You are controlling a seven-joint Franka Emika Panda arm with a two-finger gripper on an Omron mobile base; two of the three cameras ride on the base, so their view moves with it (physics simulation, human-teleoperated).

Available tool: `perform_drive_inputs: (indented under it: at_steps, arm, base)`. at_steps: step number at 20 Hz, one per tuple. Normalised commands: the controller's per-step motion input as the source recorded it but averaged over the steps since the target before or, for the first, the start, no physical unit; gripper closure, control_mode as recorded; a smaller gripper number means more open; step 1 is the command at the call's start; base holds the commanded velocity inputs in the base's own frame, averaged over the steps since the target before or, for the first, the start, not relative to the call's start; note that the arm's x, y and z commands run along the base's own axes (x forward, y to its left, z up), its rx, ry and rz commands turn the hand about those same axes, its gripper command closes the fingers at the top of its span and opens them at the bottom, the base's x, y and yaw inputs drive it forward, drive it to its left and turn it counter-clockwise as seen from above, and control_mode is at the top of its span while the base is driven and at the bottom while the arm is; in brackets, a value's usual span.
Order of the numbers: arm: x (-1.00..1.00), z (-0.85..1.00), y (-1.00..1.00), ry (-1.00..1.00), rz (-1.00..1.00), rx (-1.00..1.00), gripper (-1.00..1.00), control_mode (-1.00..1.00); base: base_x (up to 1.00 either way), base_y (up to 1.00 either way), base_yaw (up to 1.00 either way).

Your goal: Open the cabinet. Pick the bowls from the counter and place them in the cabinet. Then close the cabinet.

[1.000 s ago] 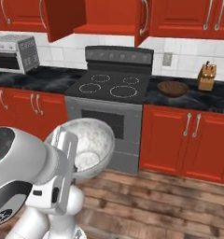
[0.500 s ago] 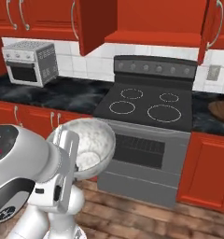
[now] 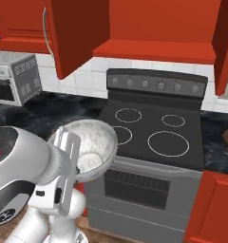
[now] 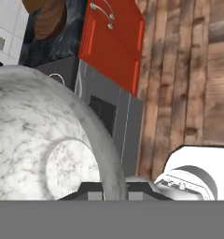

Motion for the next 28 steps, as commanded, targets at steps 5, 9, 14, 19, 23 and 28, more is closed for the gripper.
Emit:
perform_drive_inputs:
  at_steps: [5,9,14,19,23,28]
  arm:
    - [0.00,0.00,0.00,0.00,0.00,0.00,1.00,1.00]
    - [0.00,0.00,0.00,0.00,0.00,0.00,1.00,1.00]
    - [0.00,0.00,0.00,0.00,0.00,0.00,1.00,1.00]
    - [0.00,0.00,0.00,0.00,0.00,0.00,1.00,1.00]
    - [0.00,0.00,0.00,0.00,0.00,0.00,1.00,1.00]
    - [0.00,0.00,0.00,0.00,0.00,0.00,1.00,1.00]
  base:
    - [1.00,-0.24,-0.23]
    - [1.00,0.06,-0.19]
    - [1.00,-0.08,-0.22]
    - [1.00,-0.32,-0.28]
    - [0.81,-0.39,-0.14]
    - [-0.31,-0.54,0.13]
